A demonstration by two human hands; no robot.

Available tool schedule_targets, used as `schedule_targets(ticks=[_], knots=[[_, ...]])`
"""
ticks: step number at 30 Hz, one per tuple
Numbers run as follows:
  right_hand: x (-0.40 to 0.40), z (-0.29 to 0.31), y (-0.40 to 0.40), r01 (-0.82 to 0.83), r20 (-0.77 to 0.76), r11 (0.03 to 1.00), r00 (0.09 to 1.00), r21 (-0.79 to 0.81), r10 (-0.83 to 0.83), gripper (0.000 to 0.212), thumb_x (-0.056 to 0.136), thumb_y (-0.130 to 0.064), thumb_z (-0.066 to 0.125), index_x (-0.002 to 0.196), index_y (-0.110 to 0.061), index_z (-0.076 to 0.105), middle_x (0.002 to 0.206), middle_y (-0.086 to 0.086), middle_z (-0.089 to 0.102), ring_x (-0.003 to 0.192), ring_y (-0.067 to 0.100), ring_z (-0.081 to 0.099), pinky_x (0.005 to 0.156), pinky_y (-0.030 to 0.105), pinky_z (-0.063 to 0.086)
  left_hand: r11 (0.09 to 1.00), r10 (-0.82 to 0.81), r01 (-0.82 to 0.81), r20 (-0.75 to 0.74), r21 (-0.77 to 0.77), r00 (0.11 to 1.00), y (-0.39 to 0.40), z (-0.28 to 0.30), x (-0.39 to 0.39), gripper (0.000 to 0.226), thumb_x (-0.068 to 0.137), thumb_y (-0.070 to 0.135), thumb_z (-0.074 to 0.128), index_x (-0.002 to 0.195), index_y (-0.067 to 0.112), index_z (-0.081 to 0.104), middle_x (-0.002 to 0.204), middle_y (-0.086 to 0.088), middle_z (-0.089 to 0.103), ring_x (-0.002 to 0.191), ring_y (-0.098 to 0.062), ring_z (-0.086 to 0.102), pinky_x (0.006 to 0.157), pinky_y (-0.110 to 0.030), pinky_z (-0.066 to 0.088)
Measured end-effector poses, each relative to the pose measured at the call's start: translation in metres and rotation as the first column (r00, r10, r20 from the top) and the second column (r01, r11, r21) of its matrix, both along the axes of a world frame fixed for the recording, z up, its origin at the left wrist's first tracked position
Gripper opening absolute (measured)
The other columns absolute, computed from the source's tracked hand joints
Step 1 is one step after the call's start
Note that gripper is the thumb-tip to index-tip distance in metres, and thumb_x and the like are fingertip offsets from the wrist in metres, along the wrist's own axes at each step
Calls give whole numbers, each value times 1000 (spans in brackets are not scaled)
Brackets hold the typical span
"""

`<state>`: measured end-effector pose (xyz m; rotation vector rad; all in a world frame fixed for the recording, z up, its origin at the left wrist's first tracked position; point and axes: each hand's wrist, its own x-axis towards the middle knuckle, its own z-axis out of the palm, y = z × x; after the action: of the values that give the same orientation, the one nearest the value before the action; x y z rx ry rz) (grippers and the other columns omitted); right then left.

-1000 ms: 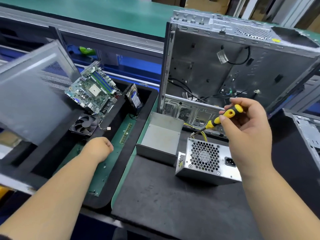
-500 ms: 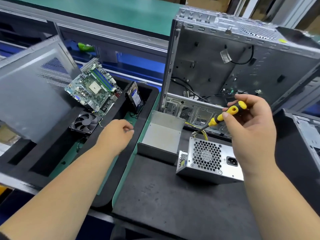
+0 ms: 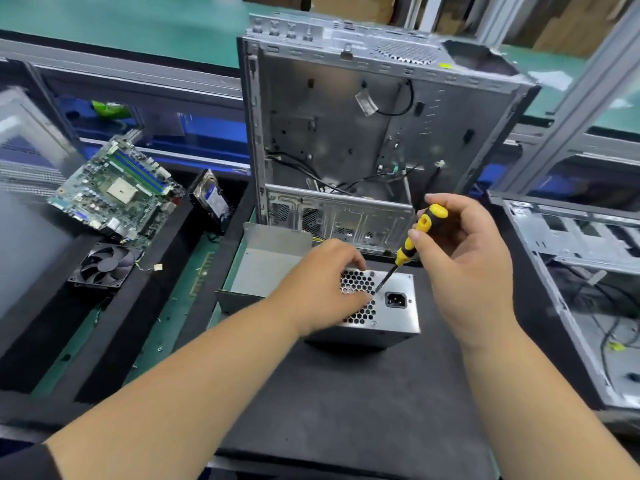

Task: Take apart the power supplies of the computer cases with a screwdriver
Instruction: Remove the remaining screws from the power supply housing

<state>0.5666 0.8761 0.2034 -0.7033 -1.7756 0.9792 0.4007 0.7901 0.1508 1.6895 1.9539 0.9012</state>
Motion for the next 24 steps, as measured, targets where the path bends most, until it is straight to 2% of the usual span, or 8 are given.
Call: schedule_targets(ticks=[2, 5, 9, 13, 19, 24], knots=[[6, -1, 1, 4, 10, 1000, 1000, 2, -5, 40, 85, -9, 70, 116, -33, 63, 99, -5, 65, 92, 14, 67, 79, 28, 58, 1000, -26, 26, -62, -3, 998, 5, -1, 14, 36, 76, 36, 78, 103, 28, 56, 113, 9, 52, 110, -13, 49, 97, -34, 44], [13, -1, 1, 0, 24, 1000, 1000, -1, 0, 39, 85, -13, 69, 115, -37, 63, 98, -7, 63, 93, 18, 67, 80, 40, 60, 999, -31, 33, -150, 15, 988, 10, -4, 28, 38, 73, 37, 78, 96, 31, 49, 107, 11, 48, 106, -14, 48, 92, -32, 42], [17, -3, 1, -5, 25, 1000, 1000, 8, 5, 39, 85, -13, 68, 115, -35, 63, 97, -9, 61, 93, 19, 67, 78, 44, 61, 999, -29, 35, -169, 37, 985, 13, -9, 37, 36, 75, 40, 77, 94, 33, 48, 108, 11, 48, 105, -14, 47, 96, -34, 40], [21, -4, 0, -14, 26, 1000, 1000, 25, 13, 39, 85, -12, 69, 116, -34, 62, 97, -8, 62, 92, 18, 67, 77, 38, 61, 999, -12, 19, -153, 44, 988, 15, -12, 39, 34, 74, 41, 76, 90, 35, 47, 107, 14, 48, 104, -13, 47, 98, -35, 40], [25, -4, 0, -29, 3, 999, 1000, 41, 29, 41, 86, -2, 69, 116, -30, 62, 98, -1, 62, 89, 14, 67, 75, 18, 55, 999, -5, 11, -147, 43, 989, 15, -16, 39, 31, 74, 42, 75, 89, 37, 48, 110, 18, 47, 107, -11, 45, 98, -33, 39], [28, -5, 0, -24, 23, 998, 999, 55, 22, 41, 87, 0, 69, 117, -28, 62, 99, -1, 62, 91, 13, 67, 78, 20, 55, 999, 3, 3, -152, 40, 988, 15, -17, 39, 30, 74, 44, 74, 88, 39, 48, 111, 19, 47, 108, -11, 45, 97, -31, 40]])
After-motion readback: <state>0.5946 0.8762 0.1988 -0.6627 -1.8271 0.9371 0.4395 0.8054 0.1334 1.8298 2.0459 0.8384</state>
